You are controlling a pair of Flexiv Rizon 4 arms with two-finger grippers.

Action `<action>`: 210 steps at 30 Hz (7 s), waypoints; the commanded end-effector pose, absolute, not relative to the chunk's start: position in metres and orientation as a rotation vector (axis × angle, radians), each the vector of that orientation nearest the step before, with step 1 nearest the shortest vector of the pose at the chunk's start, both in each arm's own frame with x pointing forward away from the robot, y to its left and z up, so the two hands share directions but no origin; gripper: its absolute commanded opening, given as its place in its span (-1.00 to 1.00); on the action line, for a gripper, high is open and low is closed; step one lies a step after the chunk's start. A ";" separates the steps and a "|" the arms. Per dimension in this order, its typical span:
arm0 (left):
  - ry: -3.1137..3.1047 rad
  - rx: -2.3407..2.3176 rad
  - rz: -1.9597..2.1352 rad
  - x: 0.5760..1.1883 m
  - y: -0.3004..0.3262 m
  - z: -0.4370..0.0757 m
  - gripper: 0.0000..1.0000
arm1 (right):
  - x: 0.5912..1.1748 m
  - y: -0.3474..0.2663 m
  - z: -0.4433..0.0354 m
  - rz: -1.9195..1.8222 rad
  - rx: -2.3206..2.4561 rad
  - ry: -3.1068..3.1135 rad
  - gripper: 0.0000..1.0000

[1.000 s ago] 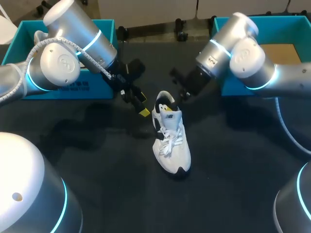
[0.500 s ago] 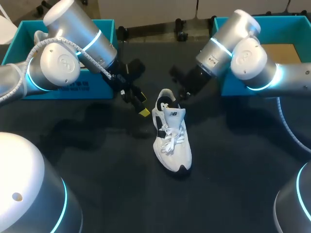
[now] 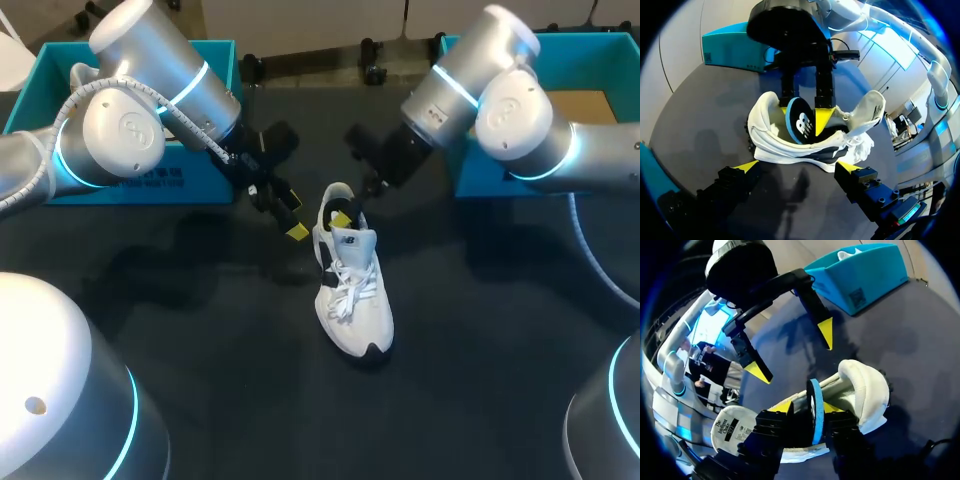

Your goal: Take the shoe out of the shoebox, open the shoe tongue, remove and reinsert the insole, then place the shoe into the shoebox

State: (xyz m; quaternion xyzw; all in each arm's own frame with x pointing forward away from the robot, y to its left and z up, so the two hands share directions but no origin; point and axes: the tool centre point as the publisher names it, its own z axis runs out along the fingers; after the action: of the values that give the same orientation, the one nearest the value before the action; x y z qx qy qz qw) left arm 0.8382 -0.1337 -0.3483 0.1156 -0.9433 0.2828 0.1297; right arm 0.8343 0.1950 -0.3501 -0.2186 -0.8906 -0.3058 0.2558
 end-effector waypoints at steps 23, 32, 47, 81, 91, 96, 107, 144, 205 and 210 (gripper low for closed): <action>-2.741 0.336 0.821 0.838 -0.134 -0.349 1.00 | 0.833 0.198 -0.356 -0.780 -0.595 -2.410 -1.00; -2.741 0.336 0.821 0.838 -0.134 -0.349 1.00 | 0.836 0.193 -0.344 -0.807 -0.617 -2.449 -0.43; -2.741 0.336 0.821 0.838 -0.134 -0.349 1.00 | 0.843 0.198 -0.310 -0.819 -0.590 -2.531 -0.18; -2.791 0.275 0.816 0.832 -0.116 -0.318 1.00 | 0.850 0.174 -0.286 -0.952 -1.032 -2.561 -1.00; -2.843 0.290 0.767 0.837 -0.089 -0.289 1.00 | 0.839 0.167 -0.289 -0.839 -1.234 -2.541 -1.00; -2.861 0.305 0.719 0.842 -0.071 -0.268 1.00 | 0.837 0.168 -0.287 -0.823 -1.244 -2.544 -1.00; -2.866 0.223 0.724 0.847 -0.034 -0.220 1.00 | 0.837 0.168 -0.287 -0.823 -1.244 -2.544 -1.00; -2.844 0.213 0.763 0.852 -0.017 -0.220 1.00 | 0.831 0.188 -0.328 -0.489 -1.826 -2.567 -1.00; -2.844 0.213 0.763 0.852 -0.017 -0.220 1.00 | 0.860 0.181 -0.372 -0.245 -1.844 -2.552 -1.00; -2.844 0.213 0.763 0.852 -0.017 -0.220 1.00 | 0.871 0.183 -0.382 -0.258 -1.828 -2.557 -1.00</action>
State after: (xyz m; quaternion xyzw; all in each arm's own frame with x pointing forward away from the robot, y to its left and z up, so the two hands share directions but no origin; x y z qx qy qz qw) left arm 0.8533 -0.0179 -0.2202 0.0715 -0.9587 0.2581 0.0955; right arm 0.8646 0.1809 -0.3722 -0.5812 -0.8096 -0.0812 -0.0113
